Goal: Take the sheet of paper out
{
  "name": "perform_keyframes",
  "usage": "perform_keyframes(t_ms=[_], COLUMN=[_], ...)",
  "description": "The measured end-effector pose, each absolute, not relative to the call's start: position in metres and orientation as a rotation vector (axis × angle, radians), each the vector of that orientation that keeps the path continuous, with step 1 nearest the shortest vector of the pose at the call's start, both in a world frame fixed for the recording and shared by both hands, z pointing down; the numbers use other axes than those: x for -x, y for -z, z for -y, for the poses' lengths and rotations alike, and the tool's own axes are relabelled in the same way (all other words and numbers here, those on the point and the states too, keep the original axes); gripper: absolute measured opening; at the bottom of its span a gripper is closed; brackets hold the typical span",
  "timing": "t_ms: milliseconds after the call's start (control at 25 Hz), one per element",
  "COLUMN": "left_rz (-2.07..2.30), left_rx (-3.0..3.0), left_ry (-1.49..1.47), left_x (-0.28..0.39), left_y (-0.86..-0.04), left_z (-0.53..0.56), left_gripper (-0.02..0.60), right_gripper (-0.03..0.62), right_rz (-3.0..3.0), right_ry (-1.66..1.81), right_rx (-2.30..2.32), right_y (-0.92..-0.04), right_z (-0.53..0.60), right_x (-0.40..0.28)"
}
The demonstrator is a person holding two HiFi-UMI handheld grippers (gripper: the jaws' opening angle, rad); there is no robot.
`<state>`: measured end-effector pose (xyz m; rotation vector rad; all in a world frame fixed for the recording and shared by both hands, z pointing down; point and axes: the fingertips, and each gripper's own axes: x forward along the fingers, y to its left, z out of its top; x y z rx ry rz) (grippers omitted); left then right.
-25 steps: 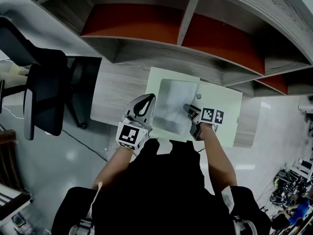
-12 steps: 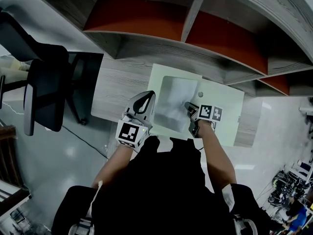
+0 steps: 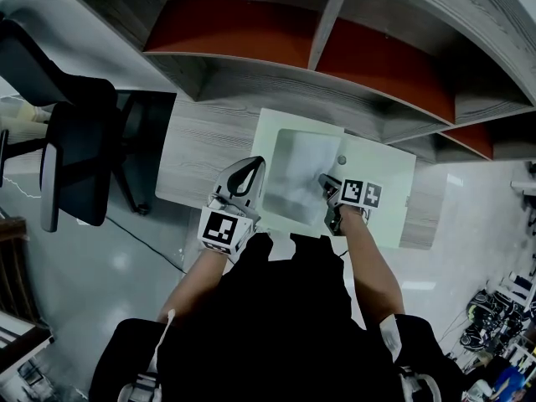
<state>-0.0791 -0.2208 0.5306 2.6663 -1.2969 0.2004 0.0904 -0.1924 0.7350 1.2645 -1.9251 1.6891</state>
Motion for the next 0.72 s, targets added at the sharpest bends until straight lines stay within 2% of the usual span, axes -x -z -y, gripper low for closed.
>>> perform_keyframes(t_ms=[320, 720], left_rz=[1.239, 1.184], left_rx=[-2.687, -2.717], left_ry=[-0.174, -0.154], left_x=[0.069, 0.079], left_y=[-0.533, -0.529], left_z=[0.215, 0.201], left_gripper=[0.006, 0.006], right_gripper=[0.023, 0.023], right_rz=[1.905, 1.854], right_ry=[-1.614, -1.311], right_rx=[-1.356, -1.484], right_y=[-0.727, -0.708], right_z=[0.191, 0.185], right_x=[-0.117, -0.155])
